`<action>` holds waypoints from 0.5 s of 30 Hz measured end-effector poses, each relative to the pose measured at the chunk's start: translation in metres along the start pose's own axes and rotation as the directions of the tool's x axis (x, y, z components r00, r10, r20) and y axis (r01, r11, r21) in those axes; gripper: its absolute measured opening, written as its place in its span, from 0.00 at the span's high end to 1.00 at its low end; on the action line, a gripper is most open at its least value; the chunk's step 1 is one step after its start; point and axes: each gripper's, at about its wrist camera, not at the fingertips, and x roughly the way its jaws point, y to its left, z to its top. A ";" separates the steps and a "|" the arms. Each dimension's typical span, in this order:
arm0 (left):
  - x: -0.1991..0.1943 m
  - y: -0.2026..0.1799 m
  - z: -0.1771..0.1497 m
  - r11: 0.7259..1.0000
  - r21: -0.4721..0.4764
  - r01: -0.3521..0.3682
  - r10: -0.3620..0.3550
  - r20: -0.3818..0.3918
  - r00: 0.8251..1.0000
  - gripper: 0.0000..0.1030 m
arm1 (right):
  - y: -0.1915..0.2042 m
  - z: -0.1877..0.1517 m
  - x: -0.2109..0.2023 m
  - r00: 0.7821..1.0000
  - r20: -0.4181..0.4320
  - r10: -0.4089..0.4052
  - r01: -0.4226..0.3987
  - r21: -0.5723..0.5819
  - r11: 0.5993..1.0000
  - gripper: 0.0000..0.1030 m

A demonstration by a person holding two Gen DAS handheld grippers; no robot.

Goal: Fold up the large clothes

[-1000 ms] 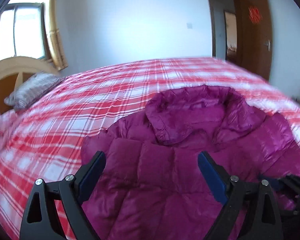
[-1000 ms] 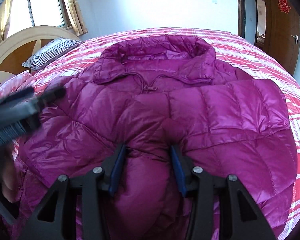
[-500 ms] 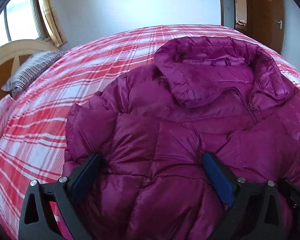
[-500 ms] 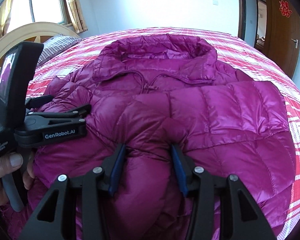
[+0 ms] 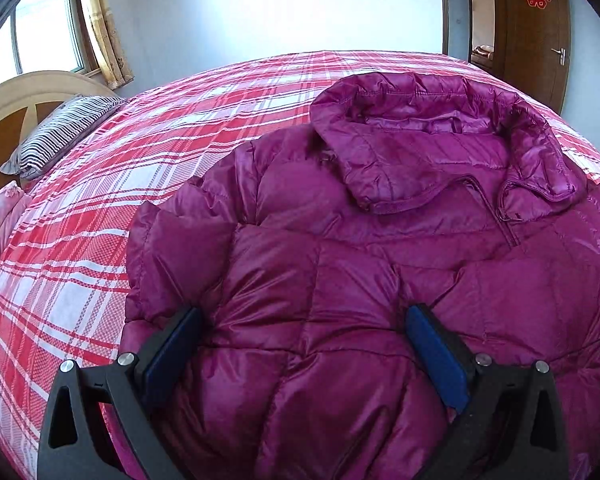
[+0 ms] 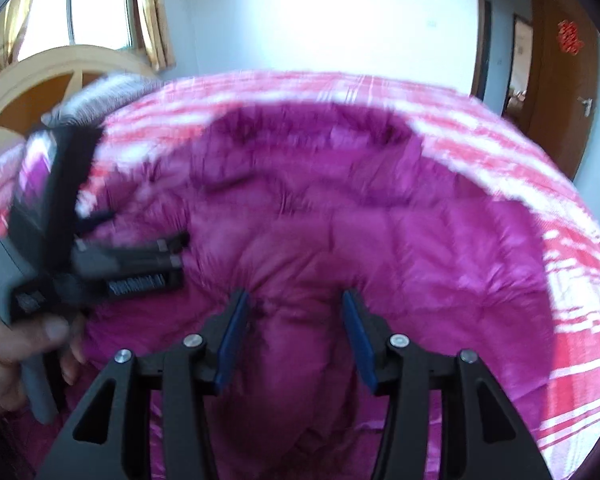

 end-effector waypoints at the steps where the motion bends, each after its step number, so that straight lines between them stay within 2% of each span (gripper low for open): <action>1: 0.000 -0.001 0.000 1.000 0.001 -0.001 0.001 0.000 1.000 0.01 | 0.000 0.004 -0.004 1.000 0.014 0.007 -0.007 0.007 1.000 0.49; 4: 0.000 0.000 0.000 1.000 0.000 -0.002 0.002 0.002 1.000 0.01 | 0.007 0.015 -0.003 0.997 -0.001 0.080 -0.080 0.003 0.997 0.49; 6: 0.000 0.000 0.001 1.000 -0.001 -0.001 0.001 0.004 1.000 0.01 | 0.014 0.016 0.006 0.995 -0.026 0.098 -0.099 -0.027 0.995 0.49; 10: -0.001 0.000 0.001 1.000 0.000 0.001 -0.001 0.003 1.000 0.01 | 0.016 0.003 0.035 0.990 -0.110 0.087 -0.093 -0.050 0.994 0.49; 15: -0.014 0.010 0.007 0.999 -0.031 0.028 -0.028 0.003 1.000 0.01 | 0.012 -0.009 0.037 0.993 -0.080 0.087 -0.091 -0.050 0.995 0.49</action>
